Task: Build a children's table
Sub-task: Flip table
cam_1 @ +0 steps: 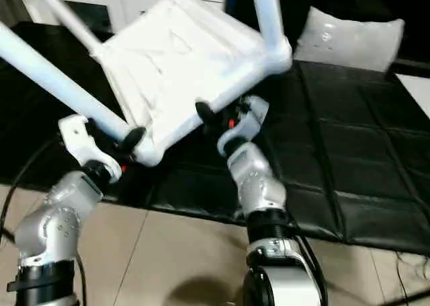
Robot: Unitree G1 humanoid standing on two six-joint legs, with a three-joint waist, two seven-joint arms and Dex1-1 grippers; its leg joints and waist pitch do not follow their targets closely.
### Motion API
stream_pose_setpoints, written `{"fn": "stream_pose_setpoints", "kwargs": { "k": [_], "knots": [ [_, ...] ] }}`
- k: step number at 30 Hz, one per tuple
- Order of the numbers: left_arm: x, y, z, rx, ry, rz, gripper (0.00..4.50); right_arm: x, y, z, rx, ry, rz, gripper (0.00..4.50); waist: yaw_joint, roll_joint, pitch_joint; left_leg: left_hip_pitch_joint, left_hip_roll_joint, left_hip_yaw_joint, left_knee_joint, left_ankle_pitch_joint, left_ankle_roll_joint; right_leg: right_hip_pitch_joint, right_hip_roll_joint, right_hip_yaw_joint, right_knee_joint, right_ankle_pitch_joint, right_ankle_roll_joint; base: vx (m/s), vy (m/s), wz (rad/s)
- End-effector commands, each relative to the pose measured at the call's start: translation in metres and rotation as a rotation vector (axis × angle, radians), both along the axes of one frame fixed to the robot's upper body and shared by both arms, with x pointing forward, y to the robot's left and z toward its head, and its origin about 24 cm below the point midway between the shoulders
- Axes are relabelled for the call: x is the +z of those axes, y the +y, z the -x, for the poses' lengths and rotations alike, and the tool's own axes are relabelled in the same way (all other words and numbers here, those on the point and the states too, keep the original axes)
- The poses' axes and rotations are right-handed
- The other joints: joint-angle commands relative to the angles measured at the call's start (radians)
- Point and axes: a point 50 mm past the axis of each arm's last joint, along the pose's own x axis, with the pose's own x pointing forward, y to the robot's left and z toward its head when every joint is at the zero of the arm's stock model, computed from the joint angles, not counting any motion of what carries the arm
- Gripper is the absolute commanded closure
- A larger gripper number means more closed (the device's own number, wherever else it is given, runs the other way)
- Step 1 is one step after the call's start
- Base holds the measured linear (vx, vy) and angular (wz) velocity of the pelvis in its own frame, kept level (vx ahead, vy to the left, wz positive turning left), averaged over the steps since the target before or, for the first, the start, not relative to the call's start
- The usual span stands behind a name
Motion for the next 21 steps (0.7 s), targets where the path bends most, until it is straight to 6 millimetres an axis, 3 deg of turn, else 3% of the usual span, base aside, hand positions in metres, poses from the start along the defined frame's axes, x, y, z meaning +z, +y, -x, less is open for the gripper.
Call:
{"fn": "stream_pose_setpoints", "kwargs": {
  "k": [1,4,8,14,19,20,21],
  "knots": [
    [-0.02,-0.014,0.004,-0.088,0.097,0.081,2.47,0.012,0.01,0.003,0.066,-0.053,-0.024,0.0,0.006,-0.003,-0.069,-0.007,0.092,-0.037,-0.066,0.137,0.147,0.067,-0.129,0.098,-0.07,-0.114,-0.079,0.0,0.0,0.0],
    [-0.023,-0.015,0.007,-0.145,0.088,0.082,2.47,0.008,0.003,0.004,0.04,-0.027,-0.039,0.0,0.009,0.006,-0.067,-0.005,0.09,-0.036,-0.069,0.105,0.116,0.065,-0.128,0.099,-0.077,-0.159,-0.082,0.0,0.0,0.0],
    [-0.025,-0.019,0.013,-0.229,0.078,0.091,2.47,0.008,0.004,0.001,0.03,-0.01,-0.054,0.0,0.009,0.006,-0.063,-0.007,0.087,-0.034,-0.073,0.059,0.08,0.068,-0.13,0.101,-0.084,-0.196,-0.075,0.0,0.0,0.0],
    [-0.024,-0.025,0.022,-0.352,0.068,0.152,2.47,0.006,0.016,-0.006,0.054,0.077,-0.074,0.0,0.013,0.002,-0.065,-0.004,0.091,-0.033,-0.075,0.077,0.075,0.066,-0.128,0.101,-0.073,-0.152,-0.096,0.0,0.0,0.0],
    [-0.025,-0.024,0.026,-0.38,0.07,0.147,2.47,0.006,0.022,-0.008,0.083,0.092,-0.101,0.0,0.029,0.003,-0.061,-0.003,0.091,-0.03,-0.077,0.062,0.065,0.064,-0.129,0.102,-0.081,-0.188,-0.077,0.0,0.0,0.0],
    [-0.025,-0.023,0.027,-0.387,0.069,0.136,2.47,0.007,0.024,-0.009,0.088,0.095,-0.114,0.0,0.024,-0.003,-0.061,-0.006,0.094,-0.033,-0.081,0.057,0.059,0.069,-0.129,0.101,-0.078,-0.191,-0.071,0.0,0.0,0.0],
    [-0.025,-0.022,0.028,-0.398,0.068,0.127,2.47,0.009,0.026,-0.009,0.093,0.093,-0.134,0.0,0.024,-0.001,-0.062,-0.004,0.093,-0.033,-0.08,0.053,0.058,0.068,-0.129,0.101,-0.079,-0.194,-0.068,0.0,0.0,0.0]
  ]
}}
